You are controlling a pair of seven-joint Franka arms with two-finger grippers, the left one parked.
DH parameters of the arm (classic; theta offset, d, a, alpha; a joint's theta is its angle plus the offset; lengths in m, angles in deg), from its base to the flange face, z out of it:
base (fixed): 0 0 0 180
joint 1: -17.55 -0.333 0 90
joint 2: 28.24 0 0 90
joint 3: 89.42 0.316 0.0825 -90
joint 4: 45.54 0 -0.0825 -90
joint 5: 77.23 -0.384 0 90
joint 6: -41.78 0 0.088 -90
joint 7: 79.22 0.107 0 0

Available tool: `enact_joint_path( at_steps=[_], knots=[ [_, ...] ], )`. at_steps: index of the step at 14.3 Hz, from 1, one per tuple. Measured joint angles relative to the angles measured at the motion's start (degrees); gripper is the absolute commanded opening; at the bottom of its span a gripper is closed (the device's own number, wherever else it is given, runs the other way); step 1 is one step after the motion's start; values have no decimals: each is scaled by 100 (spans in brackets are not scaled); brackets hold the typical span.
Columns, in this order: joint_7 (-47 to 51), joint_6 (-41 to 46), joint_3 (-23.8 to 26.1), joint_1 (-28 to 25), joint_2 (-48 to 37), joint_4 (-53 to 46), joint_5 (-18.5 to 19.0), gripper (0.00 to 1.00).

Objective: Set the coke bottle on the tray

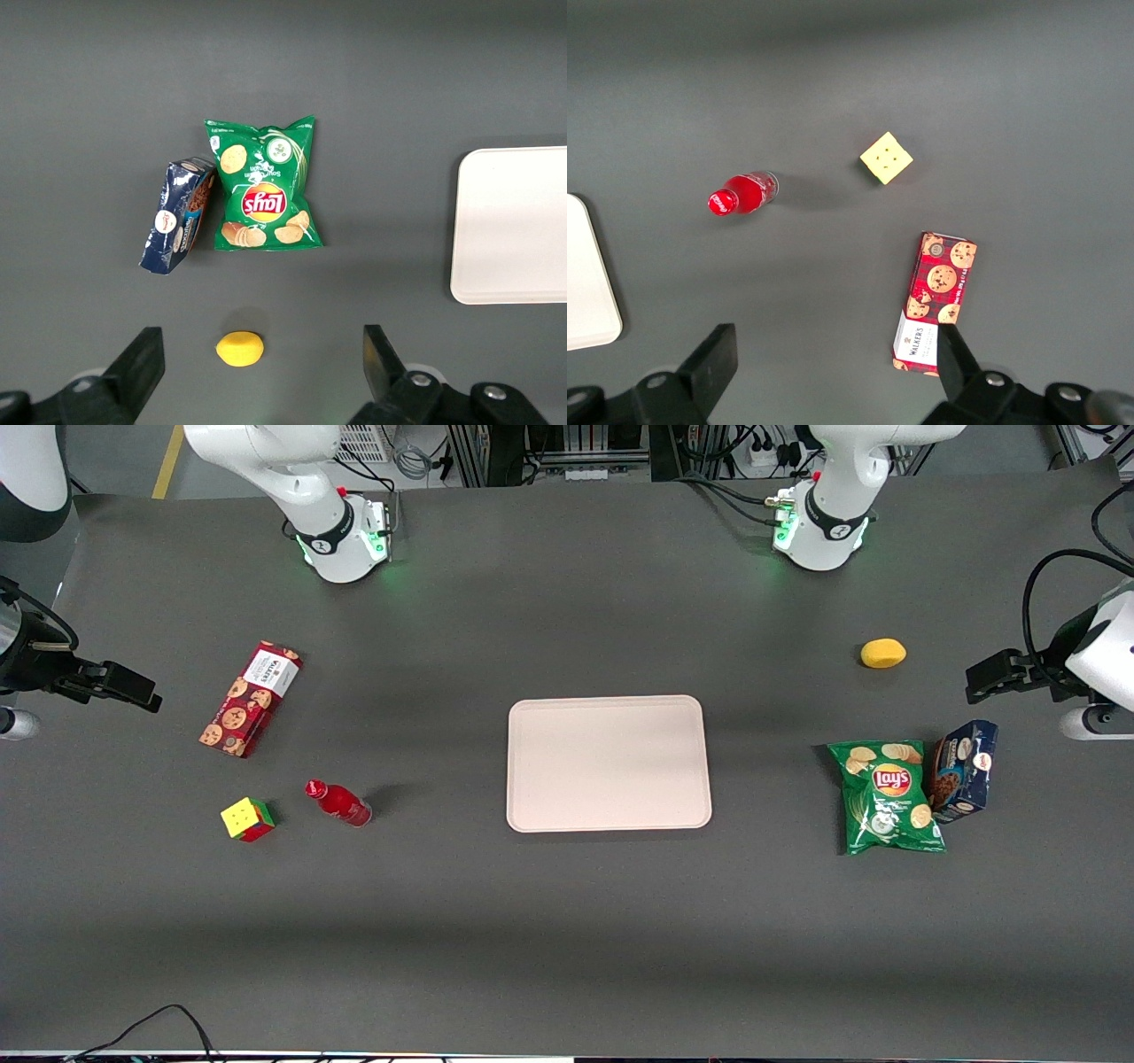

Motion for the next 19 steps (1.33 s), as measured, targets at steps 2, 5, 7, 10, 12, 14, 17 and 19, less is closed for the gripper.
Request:
enact_joint_path(
  at_steps=[2, 5, 7, 10, 12, 14, 17, 19],
  knots=[
    [0, 0, 0, 0, 0, 0, 3, 100],
    [0, 0, 5, -6, 0, 0, 3, 100],
    [0, 0, 36, -27, 0, 0, 3, 100],
    [0, 0, 89, -61, 0, -6, 3, 100],
    [-5, 3, 107, -190, 0, -14, 2, 100],
    [-5, 61, 121, -491, 0, -21, 2, 100],
    [-210, 197, 134, -1031, 1, -34, 2, 100],
    [-257, 226, 133, -1209, 23, -27, 2, 100]
  ],
)
